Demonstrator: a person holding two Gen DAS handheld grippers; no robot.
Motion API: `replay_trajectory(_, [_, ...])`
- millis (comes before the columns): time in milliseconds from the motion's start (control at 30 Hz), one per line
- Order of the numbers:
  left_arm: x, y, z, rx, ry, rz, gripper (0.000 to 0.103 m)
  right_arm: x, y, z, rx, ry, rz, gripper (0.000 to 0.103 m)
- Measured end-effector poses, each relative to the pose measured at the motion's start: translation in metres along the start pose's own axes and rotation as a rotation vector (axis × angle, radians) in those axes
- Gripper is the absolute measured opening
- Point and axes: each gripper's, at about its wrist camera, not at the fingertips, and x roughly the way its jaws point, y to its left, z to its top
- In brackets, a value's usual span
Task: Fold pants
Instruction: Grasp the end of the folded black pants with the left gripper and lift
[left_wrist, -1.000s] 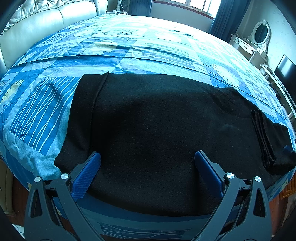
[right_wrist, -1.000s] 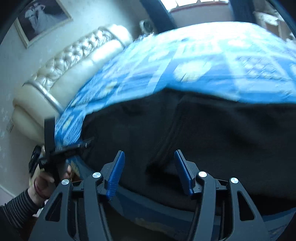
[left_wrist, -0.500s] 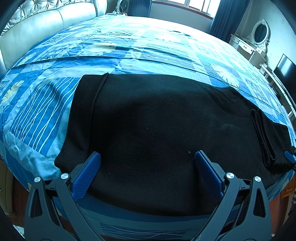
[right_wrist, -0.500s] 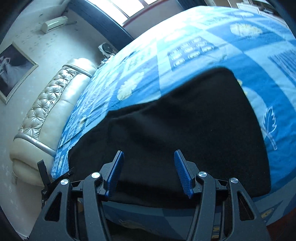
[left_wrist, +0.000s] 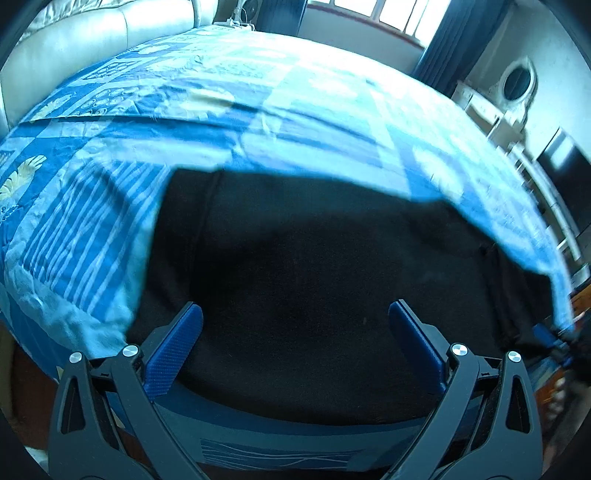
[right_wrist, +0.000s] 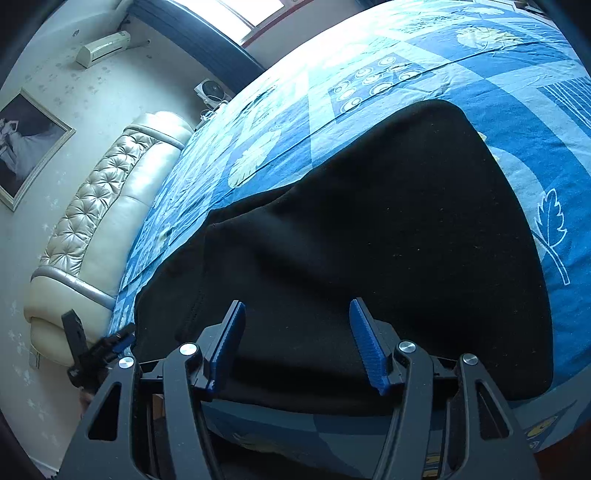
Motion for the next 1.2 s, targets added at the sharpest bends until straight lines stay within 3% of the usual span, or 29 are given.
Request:
replay_trajectory(133, [-0.011,0.035,0.019,-0.068,-0.021,-0.095,0.101,0.001,0.000,0.000,0.000,-0.002,0.003,0.062])
replay_trajectory(267, [0.016,0.083,0.023,-0.221,0.098,-0.317,0.101,0.001,0.002,-0.001,-0.004,-0.005,0.003,0.066])
replay_trajectory(400, [0.023,0.100,0.018,-0.245,0.102,-0.404,0.100,0.002,0.004,-0.002,-0.005,-0.007,0.002,0.068])
replay_trajectory(567, [0.007,0.121,0.017,-0.278,0.042,-0.427,0.100,0.002,0.004,-0.001,-0.004,-0.008,0.003,0.068])
replay_trajectory(833, [0.025,0.125,0.000,-0.324,0.135,-0.482,0.100,0.004,0.006,-0.001,-0.011,-0.013,-0.001,0.071])
replay_trajectory(900, [0.026,0.129,-0.003,-0.347,0.126,-0.487,0.100,0.004,0.005,-0.001,-0.009,-0.013,0.002,0.071])
replay_trajectory(1100, [0.032,0.157,-0.011,-0.550,0.097,-0.596,0.100,0.004,0.005,-0.001,-0.013,-0.017,0.000,0.073])
replay_trajectory(1200, [0.033,0.156,-0.010,-0.580,0.098,-0.613,0.100,0.004,0.006,-0.001,-0.017,-0.020,-0.002,0.074])
